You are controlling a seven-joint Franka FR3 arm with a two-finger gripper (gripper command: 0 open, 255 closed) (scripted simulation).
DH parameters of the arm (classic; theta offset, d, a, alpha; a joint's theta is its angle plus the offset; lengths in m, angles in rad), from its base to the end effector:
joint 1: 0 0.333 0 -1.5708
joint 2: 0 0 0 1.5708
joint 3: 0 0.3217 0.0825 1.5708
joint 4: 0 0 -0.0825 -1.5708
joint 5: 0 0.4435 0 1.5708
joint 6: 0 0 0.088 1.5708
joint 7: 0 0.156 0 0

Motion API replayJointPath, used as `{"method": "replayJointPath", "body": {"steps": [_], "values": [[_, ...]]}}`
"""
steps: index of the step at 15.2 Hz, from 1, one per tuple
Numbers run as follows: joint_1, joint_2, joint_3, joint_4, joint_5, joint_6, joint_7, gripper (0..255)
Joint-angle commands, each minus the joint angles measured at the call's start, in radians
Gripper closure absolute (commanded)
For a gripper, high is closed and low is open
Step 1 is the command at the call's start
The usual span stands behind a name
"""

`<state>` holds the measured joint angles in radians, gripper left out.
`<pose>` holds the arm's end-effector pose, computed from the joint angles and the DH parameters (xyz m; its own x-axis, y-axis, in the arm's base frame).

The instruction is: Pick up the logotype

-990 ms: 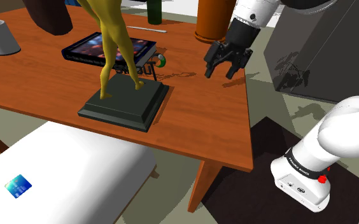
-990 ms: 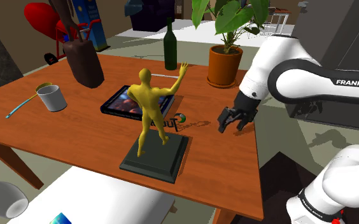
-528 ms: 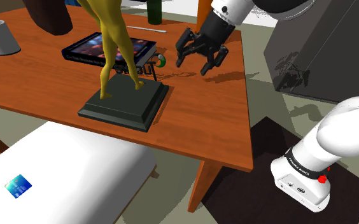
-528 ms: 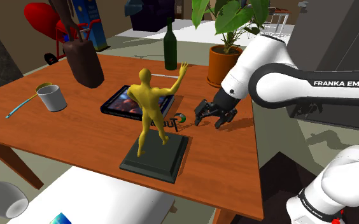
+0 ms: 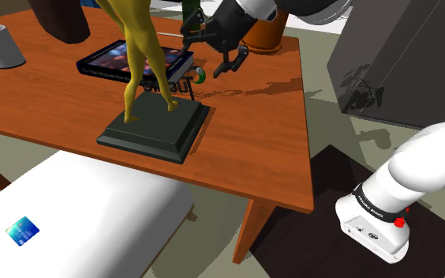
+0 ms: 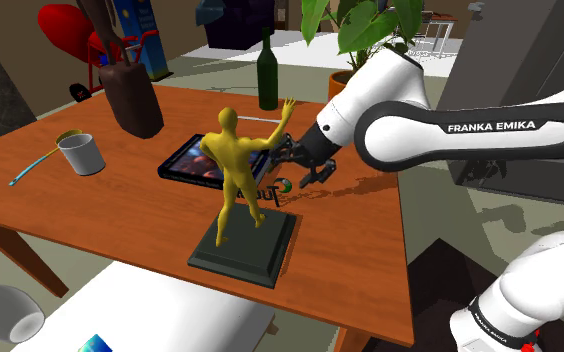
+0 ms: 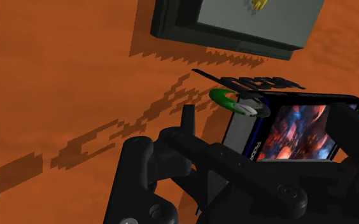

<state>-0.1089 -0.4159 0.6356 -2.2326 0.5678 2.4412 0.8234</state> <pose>0.4798 0.3231 0.5106 0.7970 -0.5915 0.1217 -0.4354 -0.7026 -0.5629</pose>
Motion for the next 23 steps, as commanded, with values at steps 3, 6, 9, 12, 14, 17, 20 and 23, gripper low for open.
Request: {"method": "replayJointPath", "body": {"steps": [3, 6, 9, 12, 14, 17, 20, 23], "values": [[-0.01, 0.03, 0.029, -0.008, 0.002, 0.069, 0.024, 0], [-0.005, 0.043, 0.037, -0.038, 0.014, 0.111, 0.011, 0], [-0.002, 0.05, 0.041, -0.053, 0.02, 0.133, 0.004, 0], [-0.002, 0.051, 0.041, -0.054, 0.021, 0.134, 0.002, 255], [-0.002, 0.051, 0.041, -0.054, 0.02, 0.134, 0.003, 255], [-0.001, 0.05, 0.04, -0.055, 0.021, 0.133, 0.002, 255], [-0.004, 0.045, 0.039, -0.044, 0.016, 0.119, 0.009, 255], [-0.009, 0.032, 0.03, -0.014, 0.005, 0.077, 0.021, 255]]}}
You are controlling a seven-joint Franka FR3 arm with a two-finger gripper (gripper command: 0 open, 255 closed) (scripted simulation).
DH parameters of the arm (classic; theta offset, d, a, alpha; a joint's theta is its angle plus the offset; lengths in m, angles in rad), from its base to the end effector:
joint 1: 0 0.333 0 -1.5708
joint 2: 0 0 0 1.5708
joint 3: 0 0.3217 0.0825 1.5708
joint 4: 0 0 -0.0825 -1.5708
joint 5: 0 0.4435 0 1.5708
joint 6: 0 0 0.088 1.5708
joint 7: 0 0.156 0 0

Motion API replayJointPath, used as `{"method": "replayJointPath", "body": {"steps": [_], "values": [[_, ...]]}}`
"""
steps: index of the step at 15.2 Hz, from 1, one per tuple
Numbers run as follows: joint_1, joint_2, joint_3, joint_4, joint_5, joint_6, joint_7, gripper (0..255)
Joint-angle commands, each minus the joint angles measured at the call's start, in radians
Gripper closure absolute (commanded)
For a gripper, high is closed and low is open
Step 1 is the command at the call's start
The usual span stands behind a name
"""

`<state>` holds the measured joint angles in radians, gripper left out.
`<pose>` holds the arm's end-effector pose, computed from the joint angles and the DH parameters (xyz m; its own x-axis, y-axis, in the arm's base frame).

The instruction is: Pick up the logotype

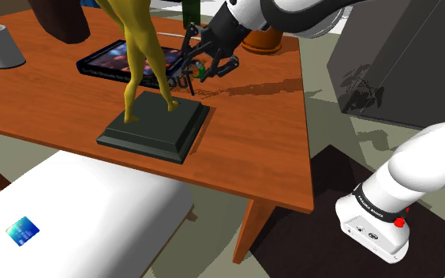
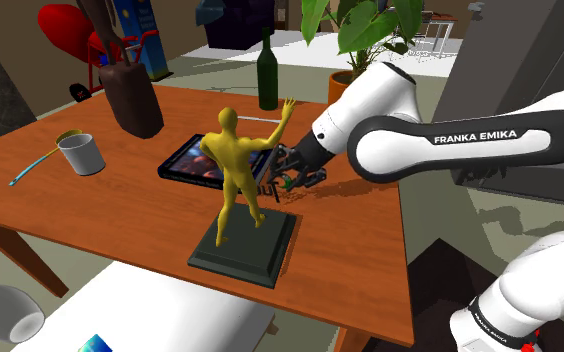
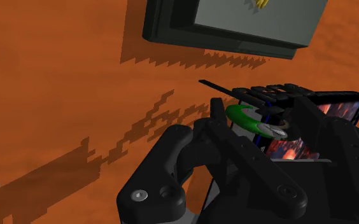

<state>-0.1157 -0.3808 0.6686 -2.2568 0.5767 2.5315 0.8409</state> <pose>0.4851 0.3297 0.4897 0.7796 -0.6146 0.1209 -0.4448 -0.6791 -0.5840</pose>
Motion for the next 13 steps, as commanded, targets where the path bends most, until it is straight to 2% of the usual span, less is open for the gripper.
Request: {"method": "replayJointPath", "body": {"steps": [1, 11, 13], "values": [[-0.004, -0.007, -0.005, 0.021, -0.008, -0.027, 0.008, 255], [-0.025, -0.029, -0.029, 0.135, -0.048, -0.16, 0.05, 255], [-0.025, -0.029, -0.029, 0.137, -0.049, -0.162, 0.05, 255]]}}
